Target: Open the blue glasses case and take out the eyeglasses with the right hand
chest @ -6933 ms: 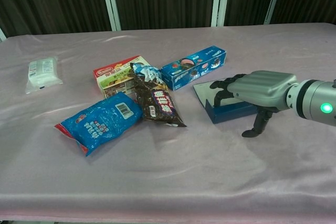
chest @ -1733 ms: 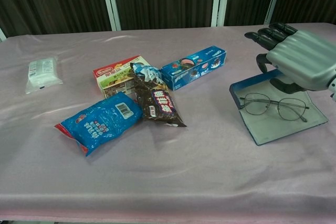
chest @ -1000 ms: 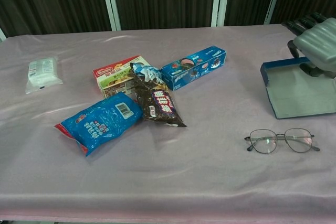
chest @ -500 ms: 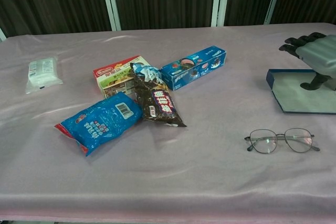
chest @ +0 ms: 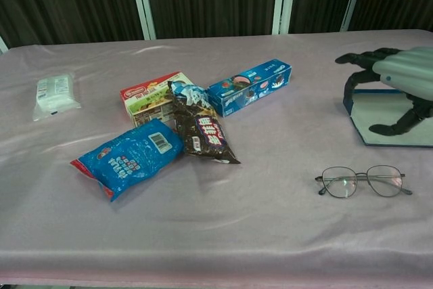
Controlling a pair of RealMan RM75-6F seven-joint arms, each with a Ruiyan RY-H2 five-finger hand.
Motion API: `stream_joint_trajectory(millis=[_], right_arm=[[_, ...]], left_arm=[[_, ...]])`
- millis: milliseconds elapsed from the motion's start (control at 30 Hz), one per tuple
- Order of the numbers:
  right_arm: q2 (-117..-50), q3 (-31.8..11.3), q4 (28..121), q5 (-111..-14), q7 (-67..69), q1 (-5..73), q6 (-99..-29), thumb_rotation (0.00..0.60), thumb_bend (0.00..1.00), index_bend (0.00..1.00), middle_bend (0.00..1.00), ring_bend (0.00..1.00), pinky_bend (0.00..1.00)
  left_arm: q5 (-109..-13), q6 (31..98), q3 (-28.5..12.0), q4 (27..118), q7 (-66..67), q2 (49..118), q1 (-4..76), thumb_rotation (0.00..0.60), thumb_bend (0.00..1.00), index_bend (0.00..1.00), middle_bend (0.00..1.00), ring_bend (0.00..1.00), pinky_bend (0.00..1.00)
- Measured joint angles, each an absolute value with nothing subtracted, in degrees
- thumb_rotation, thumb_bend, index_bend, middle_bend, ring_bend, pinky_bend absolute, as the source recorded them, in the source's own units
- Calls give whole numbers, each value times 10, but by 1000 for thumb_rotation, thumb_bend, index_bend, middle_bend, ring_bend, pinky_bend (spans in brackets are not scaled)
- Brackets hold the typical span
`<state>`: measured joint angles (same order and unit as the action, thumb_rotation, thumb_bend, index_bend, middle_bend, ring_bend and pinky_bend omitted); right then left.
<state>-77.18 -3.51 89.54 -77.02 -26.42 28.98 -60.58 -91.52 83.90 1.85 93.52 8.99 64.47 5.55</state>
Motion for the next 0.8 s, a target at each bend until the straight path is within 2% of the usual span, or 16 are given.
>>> stream_joint_trajectory(millis=[167, 433, 800], right_arm=[[-763, -9, 909, -766, -263, 285, -574, 600, 439, 542, 0, 0, 0], [-784, 0, 894, -745, -272, 291, -547, 600, 488, 585, 0, 0, 0], [-803, 9, 879, -733, -278, 298, -529, 600, 494, 601, 1, 0, 0]], left_arm=[[-916, 842, 18, 934, 82, 642, 54, 600, 458, 0, 52, 52, 158], [-918, 846, 18, 932, 76, 640, 53, 600, 458, 0, 52, 53, 157], [-920, 847, 18, 931, 72, 639, 53, 600, 458, 0, 51, 52, 157]])
